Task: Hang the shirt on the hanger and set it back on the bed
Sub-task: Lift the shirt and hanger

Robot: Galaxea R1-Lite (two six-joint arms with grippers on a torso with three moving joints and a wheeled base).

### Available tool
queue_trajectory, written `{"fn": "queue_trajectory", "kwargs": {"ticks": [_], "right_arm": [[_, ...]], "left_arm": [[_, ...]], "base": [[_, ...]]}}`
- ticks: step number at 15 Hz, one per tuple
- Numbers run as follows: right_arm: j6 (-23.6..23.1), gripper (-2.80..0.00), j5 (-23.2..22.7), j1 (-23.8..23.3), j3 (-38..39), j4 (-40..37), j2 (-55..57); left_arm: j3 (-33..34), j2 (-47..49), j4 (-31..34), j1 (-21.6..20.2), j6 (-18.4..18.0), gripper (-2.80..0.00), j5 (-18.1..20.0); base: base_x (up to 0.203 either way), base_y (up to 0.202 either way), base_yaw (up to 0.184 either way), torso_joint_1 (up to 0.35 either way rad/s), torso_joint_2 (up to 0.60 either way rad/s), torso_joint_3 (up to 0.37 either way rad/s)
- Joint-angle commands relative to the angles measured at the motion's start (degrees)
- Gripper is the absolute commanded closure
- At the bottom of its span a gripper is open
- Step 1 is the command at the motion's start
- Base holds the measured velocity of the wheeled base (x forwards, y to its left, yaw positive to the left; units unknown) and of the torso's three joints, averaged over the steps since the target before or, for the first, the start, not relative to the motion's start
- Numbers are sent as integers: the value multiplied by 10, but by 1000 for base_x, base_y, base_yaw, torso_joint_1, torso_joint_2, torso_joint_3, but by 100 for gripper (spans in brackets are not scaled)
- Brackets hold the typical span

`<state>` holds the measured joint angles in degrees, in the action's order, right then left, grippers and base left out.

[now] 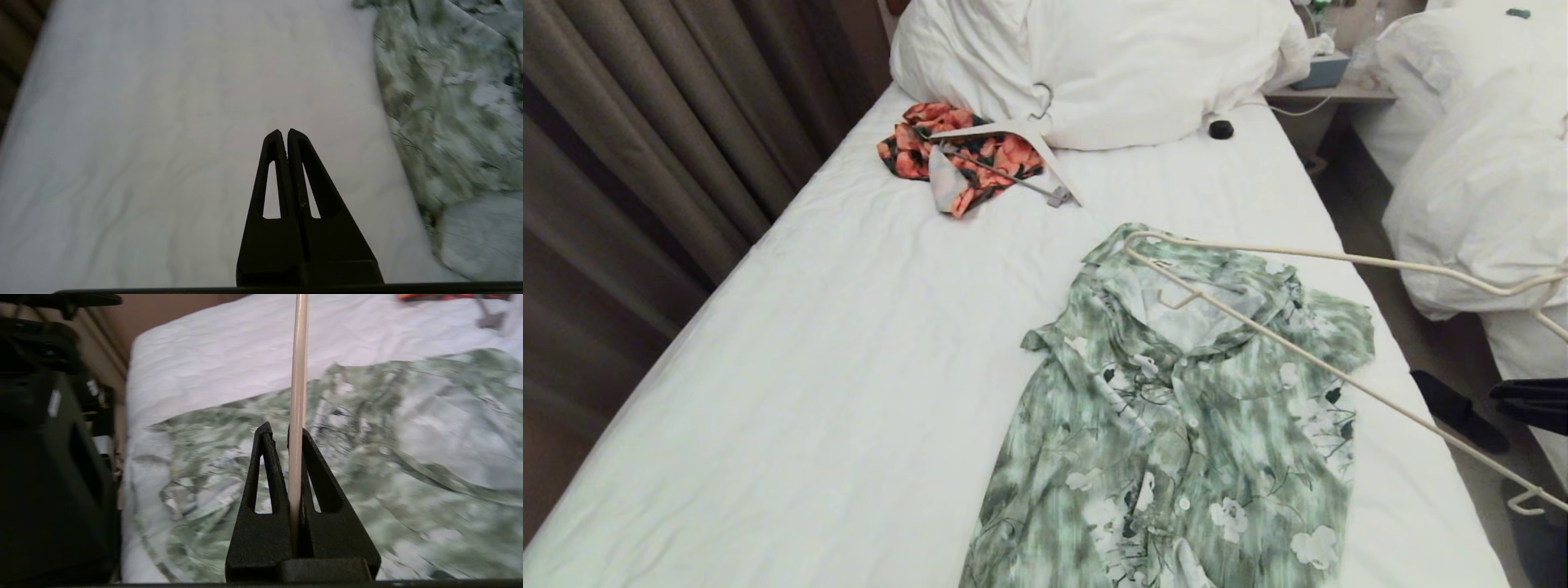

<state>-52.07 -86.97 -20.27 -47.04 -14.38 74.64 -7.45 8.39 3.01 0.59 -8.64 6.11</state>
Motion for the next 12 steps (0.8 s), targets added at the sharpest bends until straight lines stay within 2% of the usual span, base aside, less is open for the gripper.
{"fn": "queue_trajectory", "kwargs": {"ticks": [1, 3, 6, 9, 12], "right_arm": [[-3, 0, -6, -19, -7, 1, 20], [-3, 0, -7, -48, -31, 1, 42], [-2, 0, -7, -86, -65, -2, 78], [-1, 0, -7, -116, -85, -4, 102], [32, 0, -7, -130, -116, 0, 130]], "left_arm": [[-27, 157, -12, 6, 0, 0, 30], [-42, 320, -76, 14, 0, 0, 75], [-64, 546, -222, 45, 5, 0, 110], [-136, 740, -334, 110, 34, 0, 98], [-274, 886, -384, 177, 60, 0, 75]], "base": [[0, 0, 0, 0, 0, 0], [0, 0, 0, 0, 0, 0], [0, 0, 0, 0, 0, 0], [0, 0, 0, 0, 0, 0], [0, 0, 0, 0, 0, 0]]}}
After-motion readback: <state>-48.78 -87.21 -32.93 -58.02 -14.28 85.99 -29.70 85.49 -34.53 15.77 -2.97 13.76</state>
